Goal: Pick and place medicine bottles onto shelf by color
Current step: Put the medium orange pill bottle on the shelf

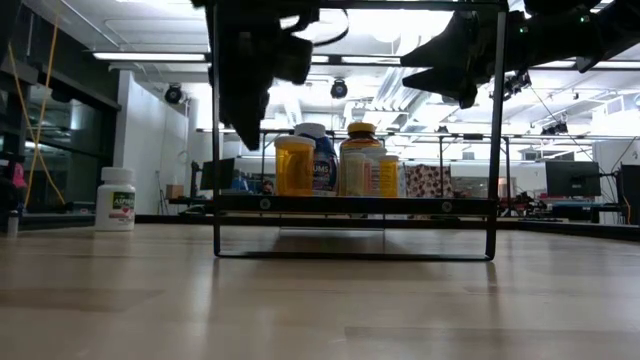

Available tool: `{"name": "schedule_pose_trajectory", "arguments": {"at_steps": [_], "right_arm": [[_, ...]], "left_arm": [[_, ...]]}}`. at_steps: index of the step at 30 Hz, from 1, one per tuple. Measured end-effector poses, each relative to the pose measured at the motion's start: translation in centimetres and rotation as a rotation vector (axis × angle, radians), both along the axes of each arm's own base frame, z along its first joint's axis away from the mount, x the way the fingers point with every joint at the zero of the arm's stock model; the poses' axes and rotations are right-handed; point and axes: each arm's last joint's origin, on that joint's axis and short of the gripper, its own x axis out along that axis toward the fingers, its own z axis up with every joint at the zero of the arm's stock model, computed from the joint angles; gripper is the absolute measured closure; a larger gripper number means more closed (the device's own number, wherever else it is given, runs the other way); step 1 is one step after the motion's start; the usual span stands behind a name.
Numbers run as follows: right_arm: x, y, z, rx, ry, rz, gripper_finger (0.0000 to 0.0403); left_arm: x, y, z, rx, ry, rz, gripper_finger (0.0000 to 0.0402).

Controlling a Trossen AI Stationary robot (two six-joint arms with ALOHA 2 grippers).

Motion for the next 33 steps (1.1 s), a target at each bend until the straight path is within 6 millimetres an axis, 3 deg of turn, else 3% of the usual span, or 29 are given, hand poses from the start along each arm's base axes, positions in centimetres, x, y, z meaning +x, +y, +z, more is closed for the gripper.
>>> {"name": "schedule_pose_trajectory", "arguments": {"at_steps": [16, 24, 33], "right_arm": [[0.0, 0.0, 0.0, 0.002, 0.001, 0.000, 0.0192], [0.0, 0.0, 0.0, -0.001, 0.002, 0.000, 0.0192], [0.0, 0.0, 0.0, 0.002, -0.001, 0.000, 0.0192]], "left_arm": [[-1.7, -0.8, -5.5, -0.123, -0.288, 0.193, 0.0401], [-2.0, -1.0, -5.7, -0.170, -0.504, 0.281, 0.0401], [-1.7, -0.3, -5.5, -0.024, -0.592, 0.388, 0.0401]]}}
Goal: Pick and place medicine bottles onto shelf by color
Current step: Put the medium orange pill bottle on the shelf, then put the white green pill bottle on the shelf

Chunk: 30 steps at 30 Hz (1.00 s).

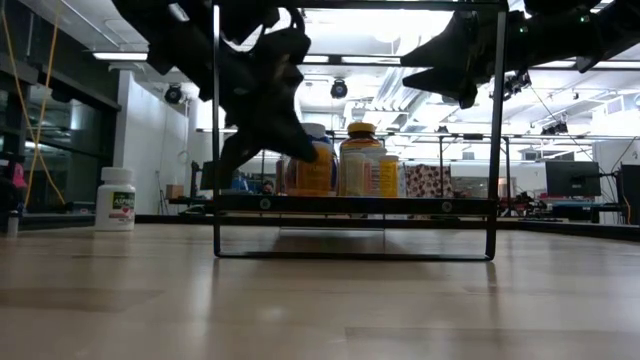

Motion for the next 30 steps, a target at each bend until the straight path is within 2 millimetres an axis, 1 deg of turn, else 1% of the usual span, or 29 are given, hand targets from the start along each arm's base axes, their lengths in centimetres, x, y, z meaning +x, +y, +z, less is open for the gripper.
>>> {"name": "schedule_pose_trajectory", "arguments": {"at_steps": [3, 6, 8, 11, 13, 17, 19, 22, 25, 27, 30], "right_arm": [[0.0, 0.0, 0.0, 0.000, 0.001, 0.000, 0.0192], [0.0, 0.0, 0.0, 0.000, 0.002, 0.000, 0.0192], [0.0, 0.0, 0.0, 0.000, 0.004, -0.001, 0.0192], [0.0, 0.0, 0.0, 0.000, 0.004, 0.000, 0.0192], [0.0, 0.0, -0.1, 0.000, 0.007, 0.000, 0.0192], [0.0, 0.0, 0.0, 0.000, 0.003, -0.001, 0.0192], [0.0, 0.0, 0.0, 0.000, -0.001, 0.000, 0.0192], [0.0, 0.0, 0.0, 0.000, -0.001, 0.000, 0.0192], [0.0, 0.0, 0.0, 0.000, -0.003, -0.001, 0.0192], [0.0, 0.0, 0.1, 0.000, -0.007, -0.001, 0.0192], [0.0, 0.0, 0.1, 0.000, -0.007, 0.000, 0.0192]], "left_arm": [[0.0, 0.3, 0.0, 0.001, 0.000, 0.007, 0.0401], [-0.4, 0.2, -0.1, -0.043, 0.038, -0.038, 0.0401], [-0.9, 0.0, 0.7, -0.034, 0.040, -0.067, 0.0401], [-2.4, -0.2, 2.7, 0.027, 0.052, -0.065, 0.0401], [-3.7, -0.4, 4.4, 0.118, 0.057, -0.037, 0.0401], [-7.1, -0.9, 8.1, 0.317, 0.044, 0.063, 0.0401], [-9.1, -1.2, 9.1, 0.389, 0.097, 0.115, 0.0401], [-11.9, -0.9, 9.5, 0.451, 0.219, 0.167, 0.0401], [-14.4, -0.1, 9.6, 0.400, 0.314, 0.241, 0.0393], [-15.6, 0.6, 9.4, 0.353, 0.378, 0.270, 0.0379], [-16.9, 1.6, 9.1, 0.294, 0.473, 0.304, 0.0342]]}}
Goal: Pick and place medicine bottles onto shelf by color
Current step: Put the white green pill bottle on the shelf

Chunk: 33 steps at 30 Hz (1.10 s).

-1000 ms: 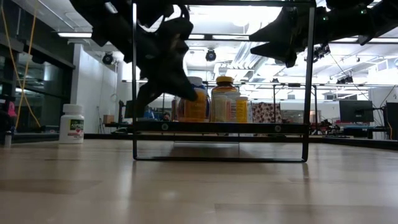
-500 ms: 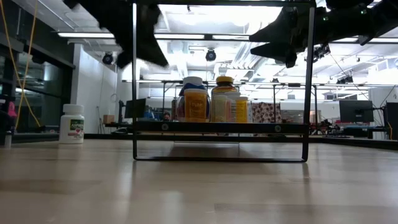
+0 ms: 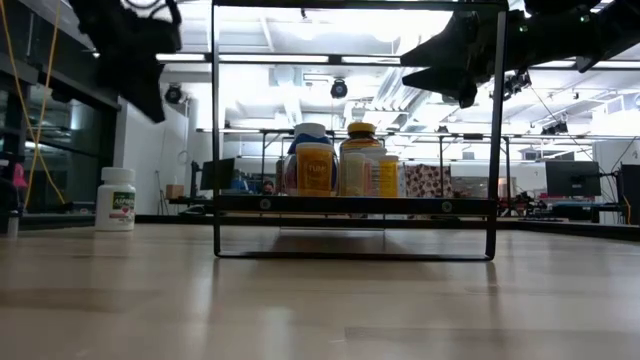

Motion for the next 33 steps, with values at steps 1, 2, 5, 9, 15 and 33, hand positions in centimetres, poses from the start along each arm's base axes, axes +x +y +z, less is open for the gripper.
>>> {"name": "schedule_pose_trajectory", "arguments": {"at_steps": [1, 2, 5, 9, 15, 33], "right_arm": [[0.0, 0.0, 0.0, 0.000, 0.000, 0.000, 0.0192], [0.0, 0.0, 0.0, 0.000, 0.000, 0.000, 0.0192], [0.0, 0.0, 0.0, 0.000, 0.000, 0.000, 0.0192], [0.0, 0.0, 0.0, 0.000, 0.000, 0.000, 0.0192], [0.0, 0.0, 0.0, 0.000, 0.000, 0.000, 0.0192], [0.0, 0.0, -0.1, 0.000, 0.008, 0.000, 0.0192]], "left_arm": [[-0.3, 0.3, -0.1, -0.024, 0.019, 0.019, 0.0326], [-0.6, 0.7, -0.3, -0.045, 0.042, 0.033, 0.0309], [-1.6, 1.7, -0.8, -0.107, 0.128, 0.086, 0.0254], [-2.9, 2.8, -1.3, -0.174, 0.219, 0.218, 0.0180], [-3.3, 4.7, -1.9, -0.210, 0.252, 0.328, 0.0111], [-3.6, 9.3, -4.4, -0.434, 0.219, 0.440, 0.0103]]}}
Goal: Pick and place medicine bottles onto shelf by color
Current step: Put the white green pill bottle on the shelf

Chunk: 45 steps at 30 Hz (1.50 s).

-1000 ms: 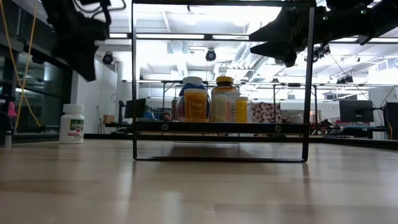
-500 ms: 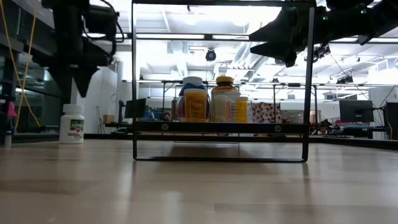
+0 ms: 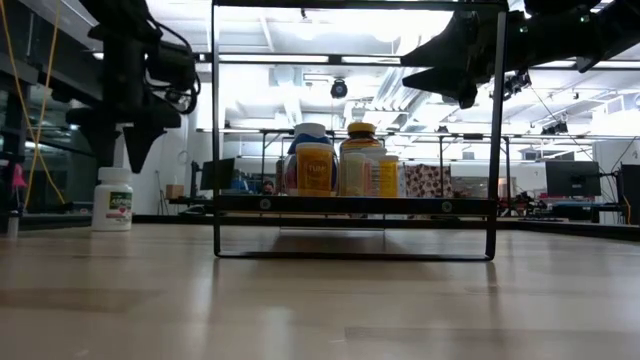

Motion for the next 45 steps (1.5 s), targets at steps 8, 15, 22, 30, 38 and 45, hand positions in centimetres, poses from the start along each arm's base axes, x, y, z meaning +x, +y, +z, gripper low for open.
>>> {"name": "schedule_pose_trajectory", "arguments": {"at_steps": [8, 15, 22, 30, 38, 45], "right_arm": [[0.0, 0.0, 0.0, 0.000, 0.000, 0.000, 0.0192], [0.0, 0.0, 0.0, 0.000, 0.001, 0.000, 0.0192], [0.0, 0.0, 0.0, 0.000, 0.001, 0.000, 0.0192], [0.0, 0.0, 0.0, 0.000, 0.000, 0.000, 0.0192], [0.0, 0.0, 0.0, 0.000, 0.000, 0.000, 0.0192], [0.0, 0.0, 0.0, 0.000, 0.000, 0.000, 0.0192]], "left_arm": [[-0.3, 0.1, -0.4, -0.089, -0.011, -0.005, 0.0103], [-0.8, -0.3, -0.4, -0.135, 0.041, 0.005, 0.0103], [-0.6, -0.2, -0.4, -0.136, 0.009, -0.003, 0.0110], [-0.4, 0.3, -0.4, -0.062, 0.008, -0.003, 0.0123], [-1.0, -0.6, -2.4, -0.130, 0.046, -0.002, 0.0123], [-1.0, -0.5, -3.2, -0.124, 0.030, -0.050, 0.0124]]}}
